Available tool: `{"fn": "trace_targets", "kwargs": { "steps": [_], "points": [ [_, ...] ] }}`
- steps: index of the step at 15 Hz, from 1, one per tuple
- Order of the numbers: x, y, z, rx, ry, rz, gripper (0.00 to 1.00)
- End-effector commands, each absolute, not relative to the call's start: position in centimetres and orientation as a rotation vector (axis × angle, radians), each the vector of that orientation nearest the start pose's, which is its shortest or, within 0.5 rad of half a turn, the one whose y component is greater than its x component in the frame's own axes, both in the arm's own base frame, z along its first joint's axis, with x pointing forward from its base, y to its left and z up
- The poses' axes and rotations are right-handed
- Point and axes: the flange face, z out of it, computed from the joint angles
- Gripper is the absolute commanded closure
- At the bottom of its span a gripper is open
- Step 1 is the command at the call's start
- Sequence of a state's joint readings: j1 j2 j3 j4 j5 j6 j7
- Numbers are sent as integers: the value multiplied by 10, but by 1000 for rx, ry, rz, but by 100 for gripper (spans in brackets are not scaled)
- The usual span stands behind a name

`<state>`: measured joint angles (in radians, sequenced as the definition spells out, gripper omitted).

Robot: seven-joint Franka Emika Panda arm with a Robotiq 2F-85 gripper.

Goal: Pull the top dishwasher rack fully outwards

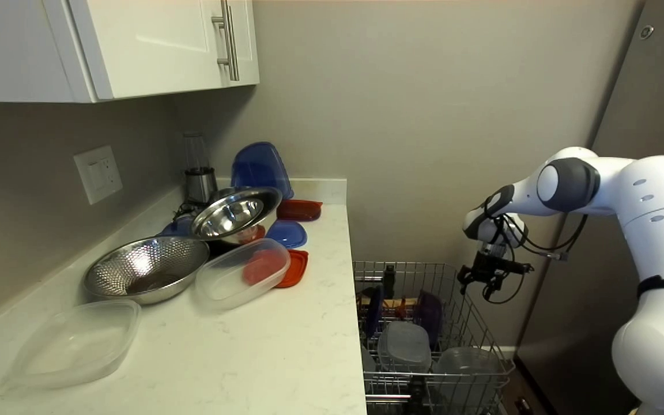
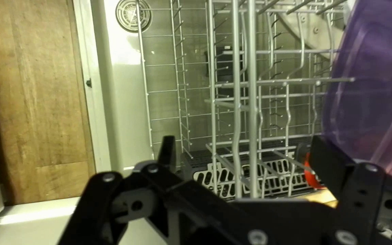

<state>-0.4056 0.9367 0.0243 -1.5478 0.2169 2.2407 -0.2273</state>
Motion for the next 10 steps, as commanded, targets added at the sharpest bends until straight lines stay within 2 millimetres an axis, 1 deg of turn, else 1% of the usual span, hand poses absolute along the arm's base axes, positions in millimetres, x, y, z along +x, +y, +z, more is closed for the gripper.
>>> {"fn": "trace_targets", "kwargs": {
  "steps": [1,4,8,9,10],
  "points": [
    [592,-243,102,-2771,330,281,0],
    [579,-247,116,-2750,292,286,0],
    [568,-248,126,-2727,283,292,0],
    [583,-250,113,-2762,311,293,0],
    [583,-251,115,-2763,312,292,0]
  ]
}}
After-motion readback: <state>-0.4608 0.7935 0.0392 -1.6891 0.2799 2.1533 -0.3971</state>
